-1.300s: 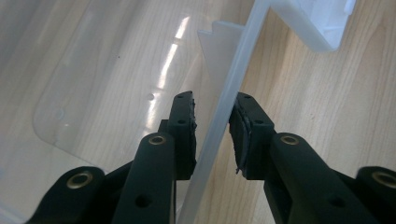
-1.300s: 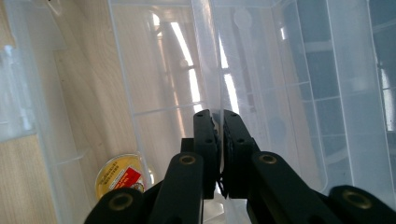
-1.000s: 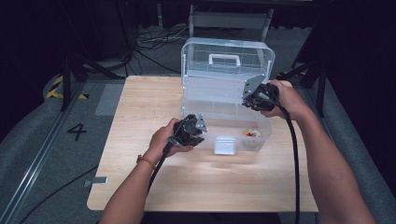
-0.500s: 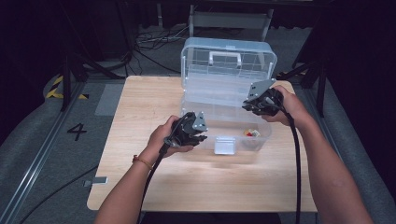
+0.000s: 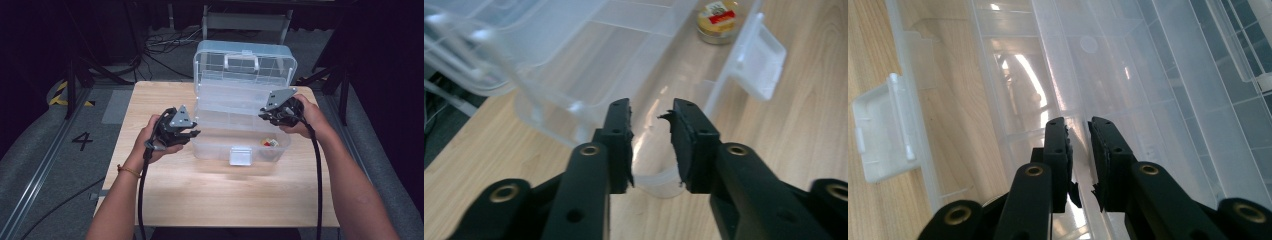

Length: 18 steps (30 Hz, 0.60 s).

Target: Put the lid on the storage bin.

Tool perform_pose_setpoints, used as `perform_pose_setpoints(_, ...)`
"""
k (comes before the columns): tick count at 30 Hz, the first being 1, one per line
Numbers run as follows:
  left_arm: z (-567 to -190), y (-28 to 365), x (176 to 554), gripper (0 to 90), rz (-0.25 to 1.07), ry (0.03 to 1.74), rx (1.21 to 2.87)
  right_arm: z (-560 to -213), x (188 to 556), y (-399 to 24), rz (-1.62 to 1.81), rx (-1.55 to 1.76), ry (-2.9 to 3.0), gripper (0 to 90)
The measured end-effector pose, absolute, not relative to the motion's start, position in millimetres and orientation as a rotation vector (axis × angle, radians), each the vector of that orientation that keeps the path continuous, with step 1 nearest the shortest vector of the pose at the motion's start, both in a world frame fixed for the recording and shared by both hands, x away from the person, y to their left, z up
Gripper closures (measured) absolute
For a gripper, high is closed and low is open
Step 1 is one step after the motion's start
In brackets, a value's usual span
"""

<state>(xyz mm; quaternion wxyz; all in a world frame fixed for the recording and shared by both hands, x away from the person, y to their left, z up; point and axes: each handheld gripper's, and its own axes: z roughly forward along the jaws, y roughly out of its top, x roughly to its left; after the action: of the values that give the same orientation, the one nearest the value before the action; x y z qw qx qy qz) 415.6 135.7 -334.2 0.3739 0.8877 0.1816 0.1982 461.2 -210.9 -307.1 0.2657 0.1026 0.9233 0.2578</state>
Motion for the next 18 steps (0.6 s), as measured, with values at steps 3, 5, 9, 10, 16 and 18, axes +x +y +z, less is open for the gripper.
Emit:
perform_pose_setpoints(3,-331.3,143.7,420.4,74.6,0.527,0.489,2.250,-307.3,461.1,-210.5,0.696,0.274,2.491,79.0)
perform_pose_setpoints(5,-329.7,150.4,425.5,77.3,0.531,0.514,2.215,-307.6,460.6,-210.1,0.696,0.278,2.492,78.9)
perform_pose_setpoints(9,-327.7,162.4,436.6,81.9,0.521,0.561,2.120,-307.7,460.6,-210.9,0.699,0.277,2.489,78.9)
perform_pose_setpoints(10,-326.7,164.8,439.8,83.2,0.529,0.575,2.090,-307.8,460.5,-211.0,0.702,0.279,2.488,78.8)
perform_pose_setpoints(16,-320.8,169.8,460.2,89.7,0.513,0.610,1.978,-308.5,459.6,-211.2,0.705,0.281,2.490,78.8)
perform_pose_setpoints(18,-319.3,168.8,468.0,89.9,0.511,0.630,1.956,-308.7,459.1,-211.0,0.707,0.283,2.492,78.8)
